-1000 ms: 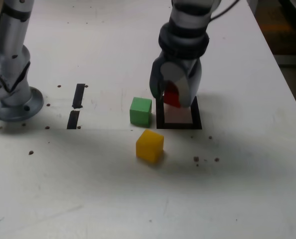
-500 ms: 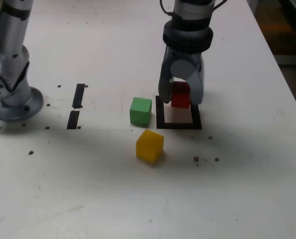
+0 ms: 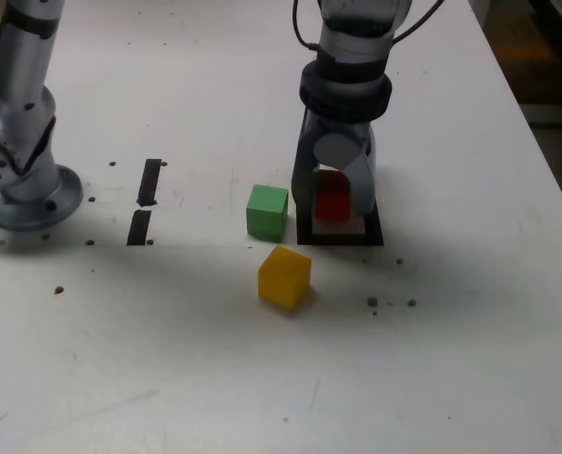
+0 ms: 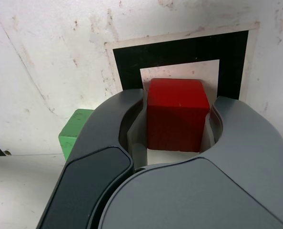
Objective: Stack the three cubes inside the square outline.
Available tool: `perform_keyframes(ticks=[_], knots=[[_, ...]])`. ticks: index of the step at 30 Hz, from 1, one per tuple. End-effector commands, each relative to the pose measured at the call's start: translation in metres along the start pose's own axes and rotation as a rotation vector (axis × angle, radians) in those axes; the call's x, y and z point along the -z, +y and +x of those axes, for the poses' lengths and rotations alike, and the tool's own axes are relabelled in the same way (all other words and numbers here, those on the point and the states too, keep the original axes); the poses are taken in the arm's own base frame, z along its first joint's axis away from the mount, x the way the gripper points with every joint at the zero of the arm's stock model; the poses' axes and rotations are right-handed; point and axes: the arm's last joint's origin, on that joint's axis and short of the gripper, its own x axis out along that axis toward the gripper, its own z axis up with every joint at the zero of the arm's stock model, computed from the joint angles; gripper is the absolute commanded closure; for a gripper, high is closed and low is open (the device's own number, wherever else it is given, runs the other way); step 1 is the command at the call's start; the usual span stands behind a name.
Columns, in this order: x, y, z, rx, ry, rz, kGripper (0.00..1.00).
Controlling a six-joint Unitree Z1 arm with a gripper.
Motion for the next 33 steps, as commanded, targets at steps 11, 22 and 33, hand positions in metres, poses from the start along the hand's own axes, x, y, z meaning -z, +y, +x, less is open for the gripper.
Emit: perform_keyframes(ticks=[11,22,33], knots=[[-0.003,0.000,0.002,-0.005,-0.019,0.005,0.88],[0.005,-0.002,0.006,0.034,0.027,0.025,0.42],[0.006,-0.005,-0.005,0.003,-0.005,0.070,0.11]])
